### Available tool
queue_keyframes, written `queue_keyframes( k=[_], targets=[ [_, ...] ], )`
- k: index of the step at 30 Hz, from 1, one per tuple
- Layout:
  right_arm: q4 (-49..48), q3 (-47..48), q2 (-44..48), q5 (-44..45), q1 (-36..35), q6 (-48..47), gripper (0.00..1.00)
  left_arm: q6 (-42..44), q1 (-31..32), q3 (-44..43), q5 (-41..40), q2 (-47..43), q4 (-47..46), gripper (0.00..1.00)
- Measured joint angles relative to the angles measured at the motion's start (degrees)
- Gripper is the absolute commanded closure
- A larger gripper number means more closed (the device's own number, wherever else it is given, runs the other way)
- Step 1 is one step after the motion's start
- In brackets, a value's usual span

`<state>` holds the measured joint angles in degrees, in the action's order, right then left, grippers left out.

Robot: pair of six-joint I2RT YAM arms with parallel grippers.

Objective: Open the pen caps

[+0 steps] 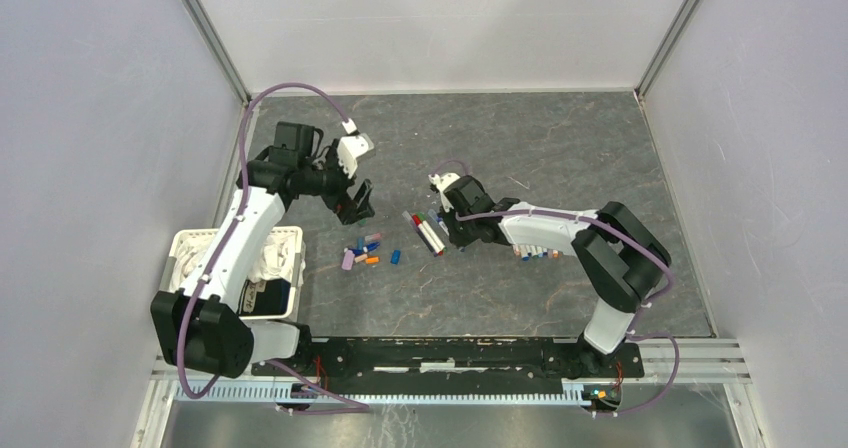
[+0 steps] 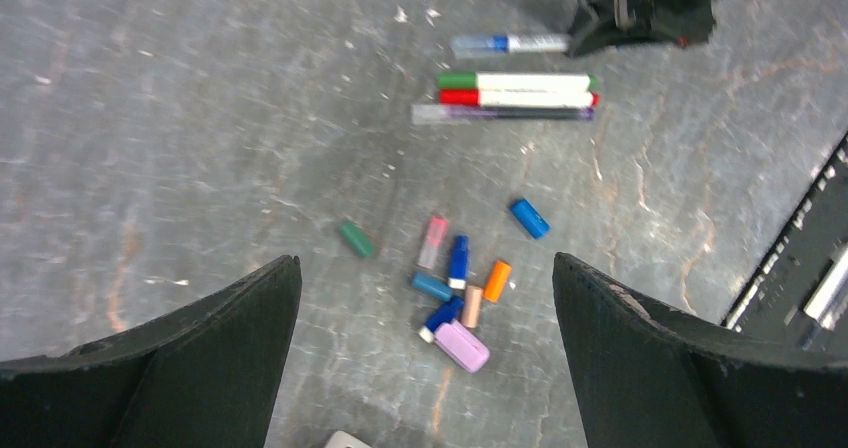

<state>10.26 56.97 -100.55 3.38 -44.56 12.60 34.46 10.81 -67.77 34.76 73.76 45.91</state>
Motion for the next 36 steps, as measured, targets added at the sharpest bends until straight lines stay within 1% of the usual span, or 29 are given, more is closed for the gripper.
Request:
queue_keyframes(
  k=[3, 6, 10, 15, 18, 22, 28, 29, 31, 36],
  targets=[
    [0.81, -0.59, 3.17, -3.93, 1.44, -0.11, 1.0, 2.71, 1.16, 3.61, 1.6, -0.68, 0.31, 0.0],
    [1.05, -0.59, 7.45, -10.43, 2.75, -0.68, 1.0, 6.84, 3.78, 8.35, 2.16, -2.91, 0.96, 0.0],
    [1.7, -0.2, 10.93, -21.35, 3.17, -1.79, 1.0, 11.89, 6.82, 12.37, 2.86, -5.95, 1.88, 0.0],
    [3.41, -0.09, 11.13, -36.22, 3.04, -2.21, 1.0, 15.98, 9.4, 12.92, 2.95, -6.43, 2.12, 0.01],
    [3.87, -0.09, 10.64, -44.0, 2.78, -2.16, 1.0, 18.71, 10.97, 12.92, 3.82, -6.34, 3.06, 0.06],
    [3.76, -0.09, 8.57, -51.3, 2.14, -1.42, 1.0, 21.79, 13.51, 12.92, 4.85, -5.86, 5.42, 0.18],
    [4.17, 0.98, 4.61, -55.98, 1.07, -0.79, 1.0, 24.28, 15.72, 12.92, 4.94, -5.25, 7.45, 0.4],
    [4.24, 1.46, 4.11, -56.39, 1.01, -0.66, 1.0, 24.81, 15.96, 12.92, 4.92, -5.03, 7.76, 0.42],
    [4.26, 2.36, 3.61, -57.09, 0.79, -0.42, 1.0, 25.59, 16.48, 12.92, 4.94, -4.42, 8.33, 0.45],
    [4.02, 4.37, 3.39, -58.21, 0.68, -0.31, 1.0, 26.99, 18.18, 13.35, 4.81, -3.13, 8.7, 0.47]
  ],
)
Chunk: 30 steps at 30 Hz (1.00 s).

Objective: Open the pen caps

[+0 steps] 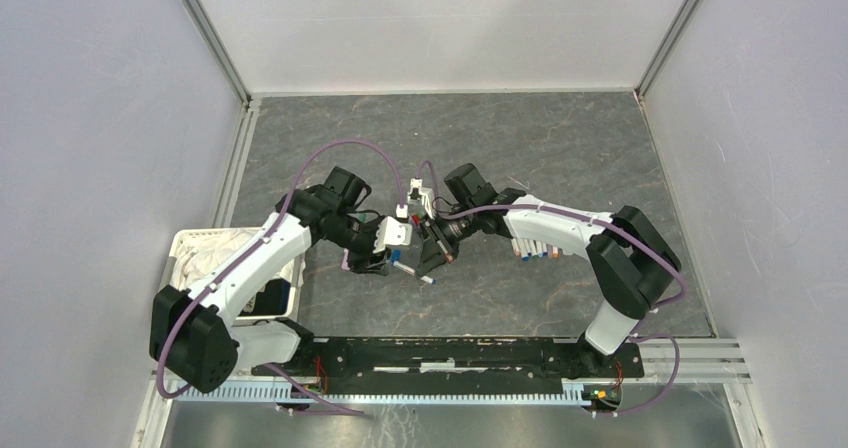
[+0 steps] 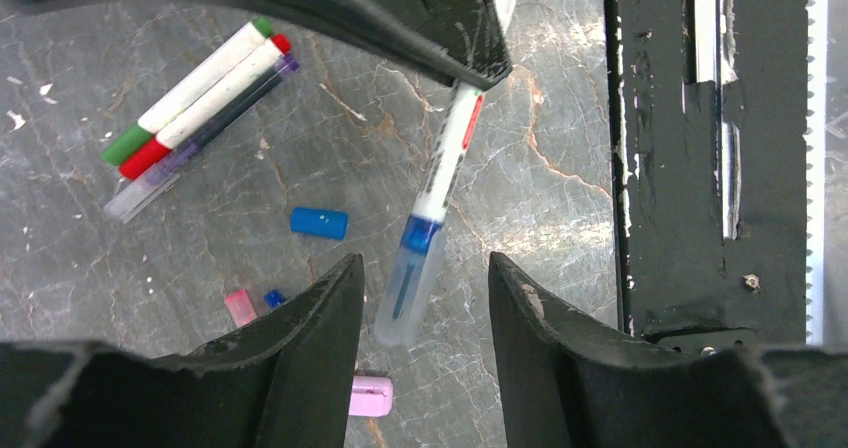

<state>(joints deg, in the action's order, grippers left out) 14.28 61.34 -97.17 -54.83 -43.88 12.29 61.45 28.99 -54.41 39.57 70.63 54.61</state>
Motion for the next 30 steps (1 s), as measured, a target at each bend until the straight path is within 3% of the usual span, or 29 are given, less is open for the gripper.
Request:
queue_keyframes(
  k=[3, 6, 8, 12, 17, 21, 25, 30],
  targets=[
    [0.15, 0.15, -0.09, -0.52, -0.02, -0.02, 1.0, 0.35, 0.33, 0.46, -0.24, 0.31, 0.02, 0.56],
    [0.5, 0.17, -0.2, -0.76, -0.28, -0.11, 0.98, 0.68, 0.39, 0.46, -0.44, 0.76, -0.15, 0.83],
    [0.7, 0.17, -0.2, -0.59, -0.37, -0.48, 0.83, 1.22, 0.46, 0.46, -0.46, 1.01, 0.13, 0.95],
    [-0.17, 0.15, -0.33, -0.9, -0.31, 0.94, 0.6, 2.03, 1.01, 0.59, -0.96, 1.01, 1.11, 0.96],
    [-6.34, 0.24, -2.21, -1.73, -1.6, 5.4, 0.54, 2.05, 1.22, 0.59, -1.18, 1.01, 0.96, 0.96],
    [-8.61, 1.99, -6.14, -2.32, -2.64, 8.0, 0.62, 2.05, 1.42, 0.59, -1.53, 1.01, 0.98, 0.97],
    [-10.29, 3.52, -8.59, -3.26, -3.06, 9.94, 0.99, 2.05, 1.4, 0.57, -2.38, 1.03, 0.85, 0.98],
    [-12.28, 2.4, -8.26, -4.02, -2.93, 9.27, 1.0, 2.29, 1.4, 0.39, -3.13, 1.05, 1.22, 0.98]
  ],
)
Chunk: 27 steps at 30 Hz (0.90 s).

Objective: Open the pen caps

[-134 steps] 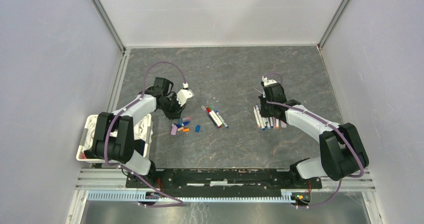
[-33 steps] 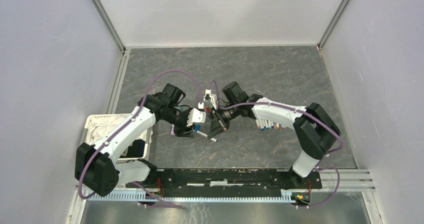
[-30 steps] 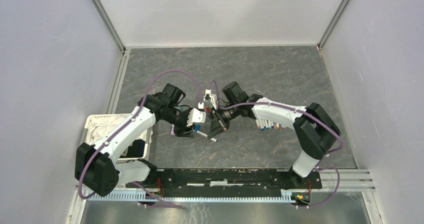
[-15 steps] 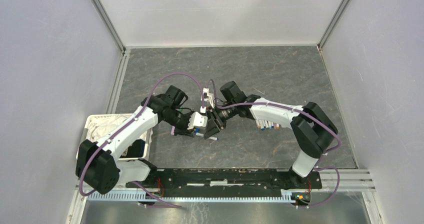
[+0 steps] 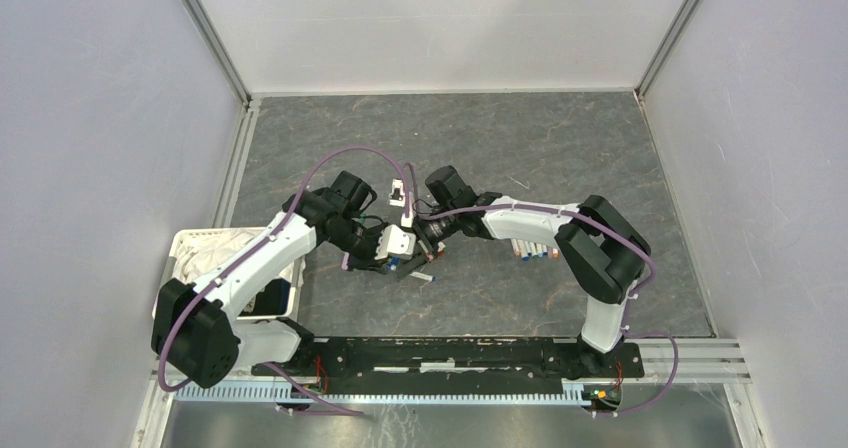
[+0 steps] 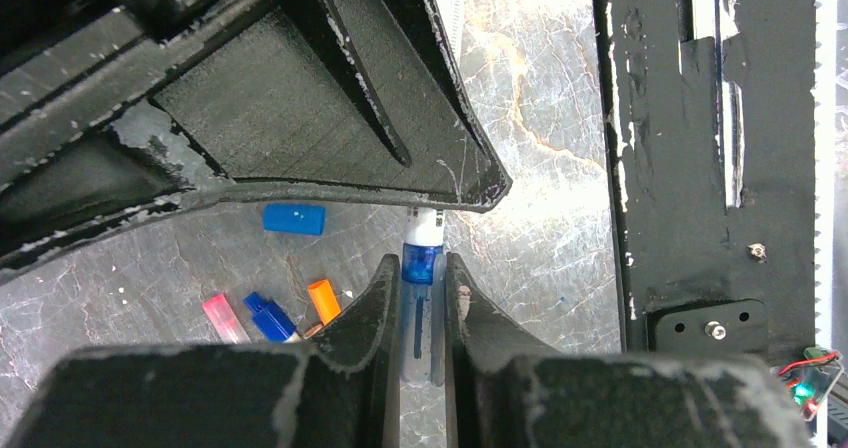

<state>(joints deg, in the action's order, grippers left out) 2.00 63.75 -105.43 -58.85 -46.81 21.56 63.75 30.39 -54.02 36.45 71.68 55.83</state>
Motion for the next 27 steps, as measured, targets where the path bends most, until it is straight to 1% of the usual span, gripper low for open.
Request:
queue_keyframes(
  k=[4, 10, 13, 22, 27],
  targets=[
    [-2.03, -3.5, 3.28, 2.29, 0.48, -1.09, 1.0, 1.38, -0.59, -0.31, 0.9, 0.39, -0.83, 0.98],
    [-6.03, -6.88, 9.33, 9.6, 2.27, -4.39, 1.0, 7.02, -6.75, -5.03, 8.33, 4.09, -0.68, 0.98],
    [-7.65, -8.28, 11.72, 12.66, 2.75, -5.81, 1.0, 8.66, -8.66, -6.03, 11.15, 4.9, -1.03, 0.98],
    [-8.87, -12.26, 17.11, 17.49, 2.73, -9.09, 1.0, 12.98, -8.9, -6.49, 13.9, 4.92, -1.42, 0.98],
    [-10.56, -15.39, 22.36, 20.76, 2.69, -9.9, 1.0, 17.97, -8.98, -9.68, 16.72, 5.88, 1.42, 0.98]
  ],
)
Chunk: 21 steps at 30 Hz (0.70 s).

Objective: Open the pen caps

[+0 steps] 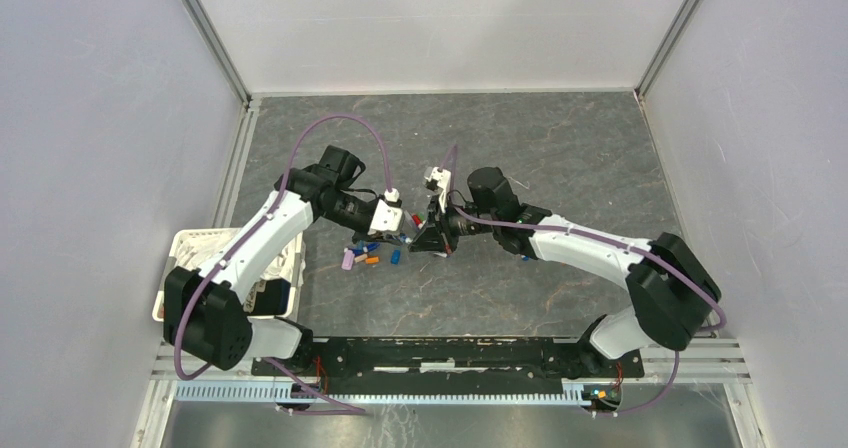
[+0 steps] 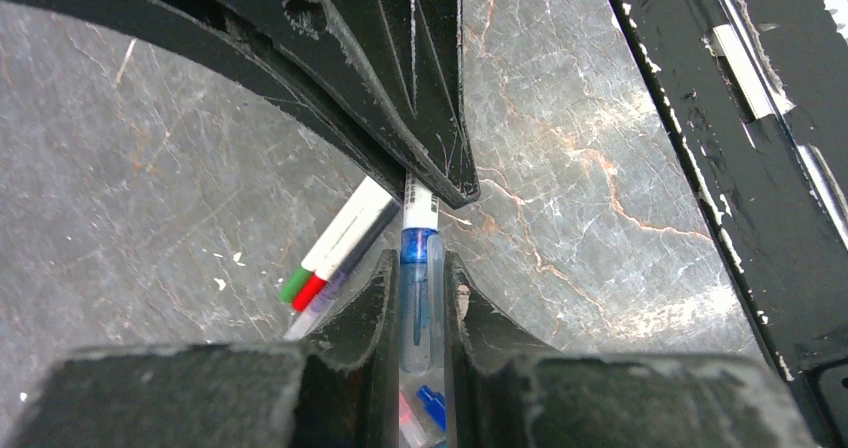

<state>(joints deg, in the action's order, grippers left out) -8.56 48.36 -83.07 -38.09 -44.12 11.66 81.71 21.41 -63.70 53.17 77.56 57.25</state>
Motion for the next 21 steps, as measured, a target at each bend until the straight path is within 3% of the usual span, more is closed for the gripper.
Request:
queue_keyframes(
  k=[12, 13, 16, 18, 20, 21],
  targets=[
    [-0.92, -5.22, 9.84, 6.23, -0.37, -1.38, 1.0, 6.25, -3.58, -4.15, 5.46, 1.99, 6.64, 0.98],
    [4.44, -6.21, 11.93, 5.97, 0.15, -1.95, 1.0, 6.32, -5.2, -4.28, 0.26, 1.68, 7.82, 0.98],
    [21.66, -13.29, 17.14, 6.01, 3.08, -2.56, 1.0, 6.51, -17.73, -4.31, -15.93, 1.14, 8.66, 0.98],
    [29.92, -15.85, 17.11, 6.1, 3.74, -2.49, 1.0, 6.67, -20.35, -4.31, -22.6, 1.05, 9.27, 0.97],
    [34.27, -16.11, 16.98, 5.55, 3.72, -2.38, 1.0, 6.67, -19.78, -4.31, -24.33, 0.74, 10.19, 0.87],
    [35.36, -15.63, 16.79, 5.11, 3.65, -2.36, 1.0, 6.6, -19.17, -4.31, -24.35, 0.09, 10.69, 0.72]
  ],
)
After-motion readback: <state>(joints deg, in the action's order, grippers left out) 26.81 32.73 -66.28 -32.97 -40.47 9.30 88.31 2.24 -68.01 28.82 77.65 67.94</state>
